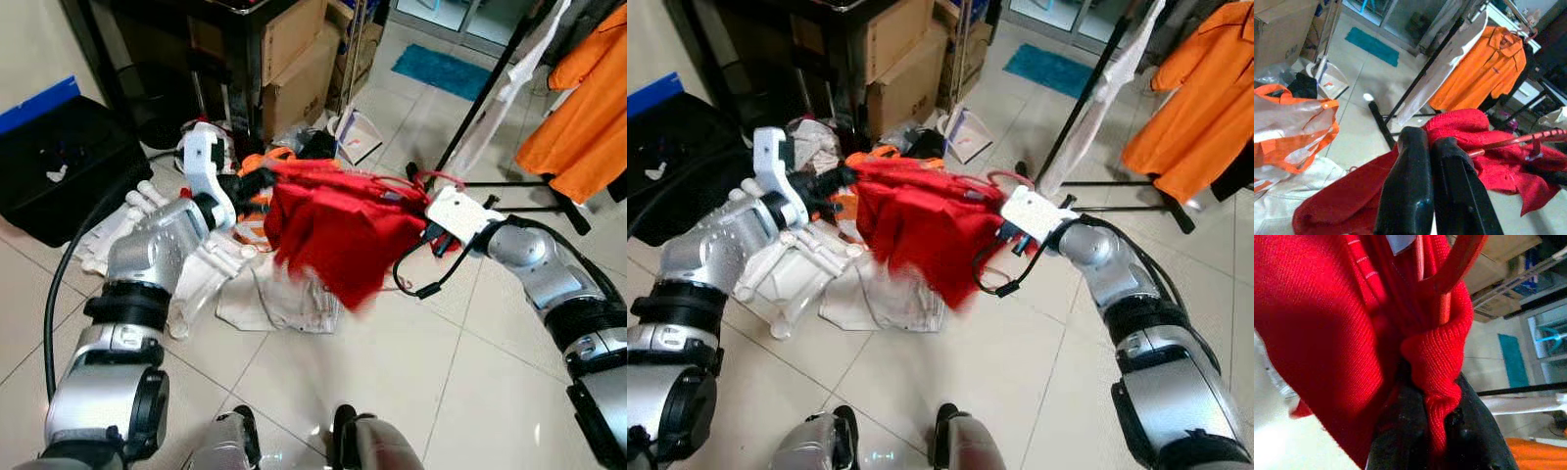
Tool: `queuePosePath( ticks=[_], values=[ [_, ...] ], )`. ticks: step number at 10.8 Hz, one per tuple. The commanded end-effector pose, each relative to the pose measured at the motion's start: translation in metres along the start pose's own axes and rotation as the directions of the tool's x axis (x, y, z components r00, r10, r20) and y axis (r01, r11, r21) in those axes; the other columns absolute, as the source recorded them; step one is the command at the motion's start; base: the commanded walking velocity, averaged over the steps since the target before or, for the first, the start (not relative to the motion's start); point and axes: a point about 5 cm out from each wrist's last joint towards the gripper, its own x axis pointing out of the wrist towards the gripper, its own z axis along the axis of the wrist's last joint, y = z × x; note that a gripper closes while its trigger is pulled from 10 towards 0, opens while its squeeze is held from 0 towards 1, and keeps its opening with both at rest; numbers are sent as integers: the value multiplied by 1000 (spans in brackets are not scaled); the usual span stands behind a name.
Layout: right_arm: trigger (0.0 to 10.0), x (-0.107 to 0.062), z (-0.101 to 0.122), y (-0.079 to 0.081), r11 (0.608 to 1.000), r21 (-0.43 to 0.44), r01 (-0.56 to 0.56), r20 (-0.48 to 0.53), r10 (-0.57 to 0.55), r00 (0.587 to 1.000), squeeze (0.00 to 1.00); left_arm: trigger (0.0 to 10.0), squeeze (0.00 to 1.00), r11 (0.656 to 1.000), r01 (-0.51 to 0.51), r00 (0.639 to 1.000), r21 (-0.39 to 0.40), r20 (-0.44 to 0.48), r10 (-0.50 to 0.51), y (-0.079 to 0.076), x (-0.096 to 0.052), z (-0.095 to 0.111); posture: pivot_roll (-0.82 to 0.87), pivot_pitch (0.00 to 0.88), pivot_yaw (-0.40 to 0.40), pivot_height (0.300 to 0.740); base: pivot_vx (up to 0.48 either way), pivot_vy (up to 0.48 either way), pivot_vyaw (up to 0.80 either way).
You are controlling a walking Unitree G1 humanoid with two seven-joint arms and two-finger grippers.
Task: Hang hanger
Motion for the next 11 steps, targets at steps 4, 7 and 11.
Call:
queuePosePath(
  ticks=[4, 7, 11],
  values=[
    [0, -15, -33, 7, 998, 22, -63, -130, 66, 989, 0, 7373, 0, 998, -69, 998, 13, 4, 69, 15, -8, 11, -129, 171, -82, 740, 0, 0, 0],
    [0, -15, -30, 20, 987, -49, -152, -85, 148, 985, 0, 10000, 0, 991, -106, 994, 79, -5, 107, 19, -8, 16, -130, 161, -80, 740, 0, 0, 0],
    [0, -9, -23, 30, 984, 46, -173, -25, 174, 984, 0, 10000, 0, 993, -68, 997, 101, -22, 71, 9, -3, 7, -131, 157, -80, 740, 0, 0, 0]
  ],
)
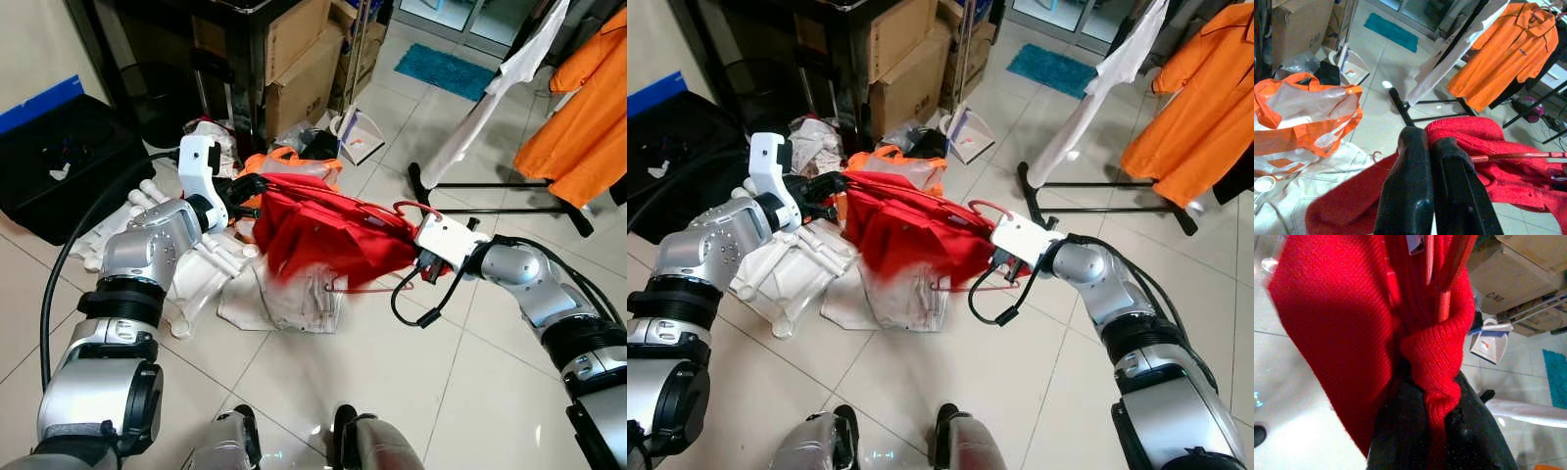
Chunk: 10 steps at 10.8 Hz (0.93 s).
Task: Hang hanger
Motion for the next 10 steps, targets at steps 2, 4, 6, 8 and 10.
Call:
queuePosePath(
  ticks=[2, 4, 6, 8, 10],
  values=[
    [0, -5, -12, 3, 1000, 31, 1, -41, 0, 999, 0, 10000, 0, 999, 3, 999, 48, 49, -5, -5, 1, 12, -131, 154, -86, 740, 0, 0, 0],
    [0, -1, 2, -6, 989, 131, 64, 43, -70, 997, 0, 10000, 0, 998, -16, 999, 52, 36, 14, -4, 2, 7, -132, 162, -82, 740, 0, 0, 0],
    [0, -4, 7, -18, 953, 285, 107, 93, -139, 986, 0, 10000, 0, 997, -60, 997, 40, 41, 59, 5, -1, 3, -131, 169, -81, 740, 0, 0, 0],
    [0, -5, -1, -9, 998, 30, 54, 10, -54, 998, 0, 10000, 0, 998, -66, 997, 23, 47, 65, 5, -1, 4, -134, 171, -82, 740, 0, 0, 0],
    [0, -7, 4, -16, 990, -61, 129, 30, -127, 991, 0, 10000, 0, 997, -72, 996, 24, 59, 70, 7, -1, 9, -134, 171, -82, 740, 0, 0, 0]
  ],
)
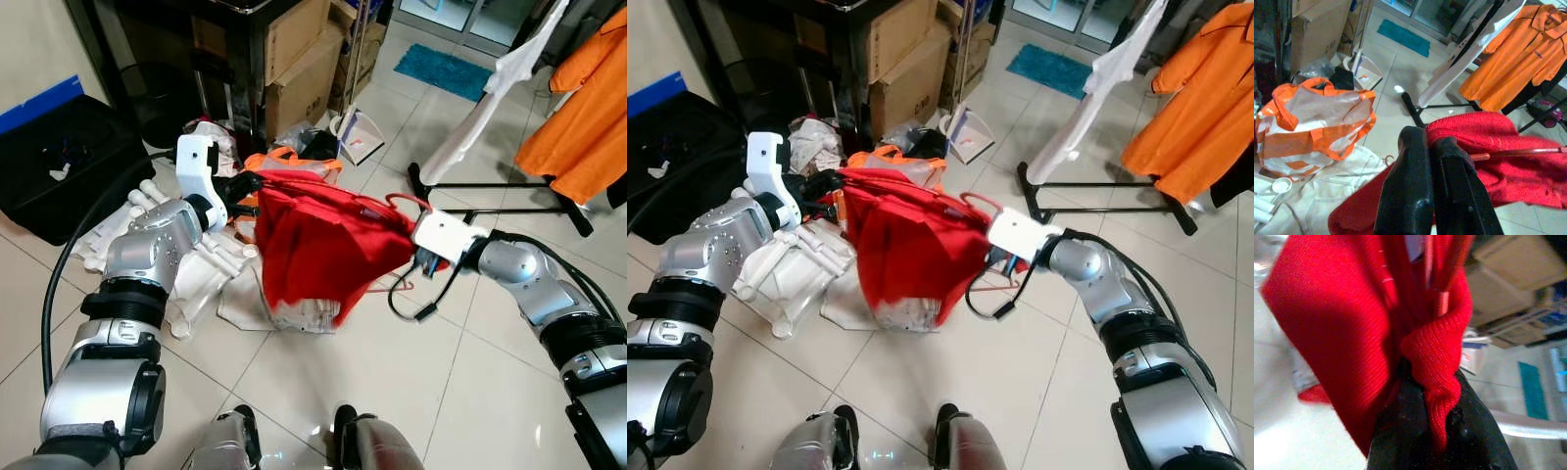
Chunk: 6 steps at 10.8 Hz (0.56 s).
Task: Hang hanger
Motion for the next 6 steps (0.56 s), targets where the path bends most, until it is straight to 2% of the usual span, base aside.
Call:
queuePosePath(
  ticks=[1, 2, 4, 6],
  values=[
    [0, -9, -11, -2, 998, -10, -56, -55, 55, 997, 0, 10000, 0, 1000, -16, 999, 4, 36, 16, 4, -1, 10, -135, 173, -80, 740, 0, 0, 0],
    [0, -11, -16, 9, 987, -66, -146, -99, 139, 985, 0, 10000, 0, 1000, -14, 999, 4, 28, 14, 3, -1, 8, -137, 174, -82, 740, 0, 0, 0],
    [0, -6, -18, 13, 956, -240, -171, -158, 136, 978, 0, 10000, 0, 1000, -5, 1000, -1, 18, 5, 0, 1, 4, -139, 177, -83, 740, 0, 0, 0],
    [0, -5, -23, 21, 914, -336, -228, -213, 162, 964, 0, 10000, 0, 1000, 9, 1000, -2, 15, -9, -3, 3, 3, -139, 177, -83, 740, 0, 0, 0]
  ],
)
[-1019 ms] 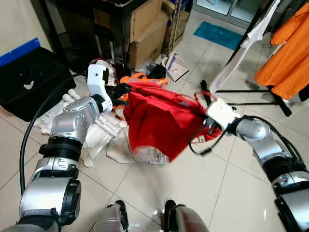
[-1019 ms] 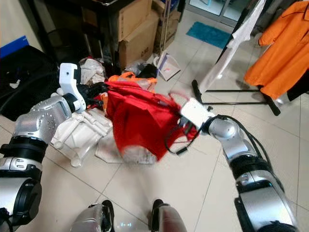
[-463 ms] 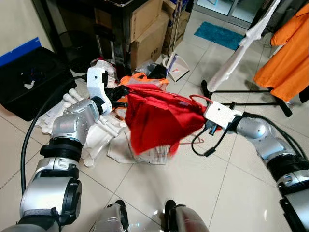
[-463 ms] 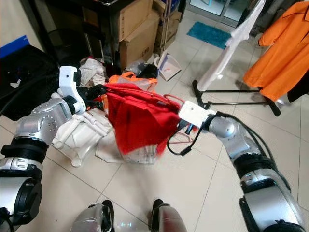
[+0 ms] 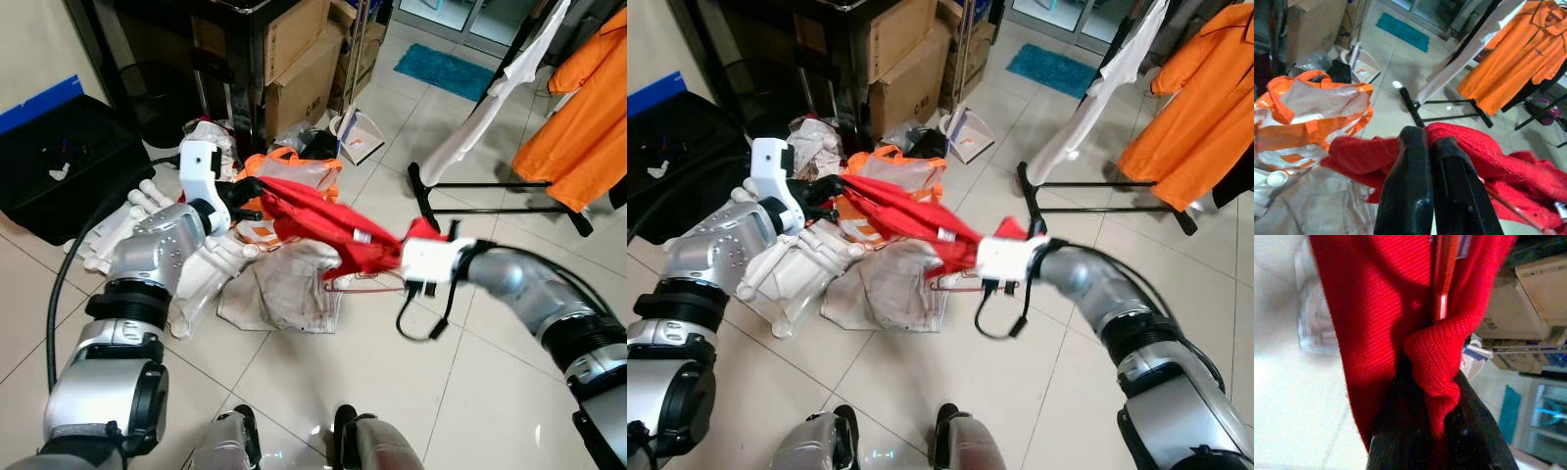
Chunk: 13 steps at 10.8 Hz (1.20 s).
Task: Hang hanger
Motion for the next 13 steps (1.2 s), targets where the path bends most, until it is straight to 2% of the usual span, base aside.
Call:
queuePosePath(
  ticks=[1, 2, 3, 4, 5, 6, 8, 10, 11, 13],
  values=[
    [0, -11, -23, 7, 998, -42, -53, -114, 48, 992, 0, 10000, 0, 1000, 2, 1000, 15, 27, -2, 0, -1, 8, -137, 177, -85, 740, 0, 0, 0],
    [0, -10, -26, 10, 996, -66, -57, -130, 48, 990, 0, 10000, 0, 1000, 10, 1000, 14, 24, -11, -2, 0, 8, -137, 177, -85, 740, 0, 0, 0],
    [0, -7, -24, 11, 1000, 21, -10, -109, 12, 994, 0, 10000, 0, 1000, 18, 1000, 11, 25, -18, -3, 0, 7, -137, 179, -86, 740, 0, 0, 0],
    [0, -4, -21, 5, 963, 255, 84, -86, -64, 994, 0, 10000, 0, 1000, 24, 999, 8, 29, -24, -4, 0, 8, -136, 177, -85, 740, 0, 0, 0],
    [0, -6, -27, 4, 968, 233, 95, -126, -67, 990, 0, 10000, 0, 1000, 25, 999, 10, 30, -25, -4, 0, 9, -136, 177, -85, 740, 0, 0, 0],
    [0, -7, -31, 3, 940, 316, 132, -138, -92, 986, 0, 10000, 0, 1000, 24, 999, 12, 28, -25, -3, -1, 8, -135, 175, -85, 740, 0, 0, 0],
    [0, -8, -32, 2, 932, 335, 140, -141, -97, 985, 0, 10000, 0, 1000, 13, 1000, 16, 25, -14, -1, -2, 8, -132, 169, -84, 740, 0, 0, 0],
    [0, -12, -36, -6, 891, 413, 187, -138, -142, 980, 0, 10000, 0, 1000, -12, 1000, 11, 26, 12, 3, -4, 6, -129, 160, -86, 740, 0, 0, 0],
    [0, -14, -37, -7, 887, 421, 192, -140, -146, 979, 0, 10000, 0, 1000, -15, 1000, 8, 26, 15, 4, -4, 6, -129, 159, -86, 740, 0, 0, 0],
    [0, -18, -41, -11, 870, 443, 217, -150, -166, 975, 0, 10000, 0, 996, -62, 996, -56, 53, 65, 11, -5, 8, -132, 155, -84, 740, 0, 0, 0]
  ],
)
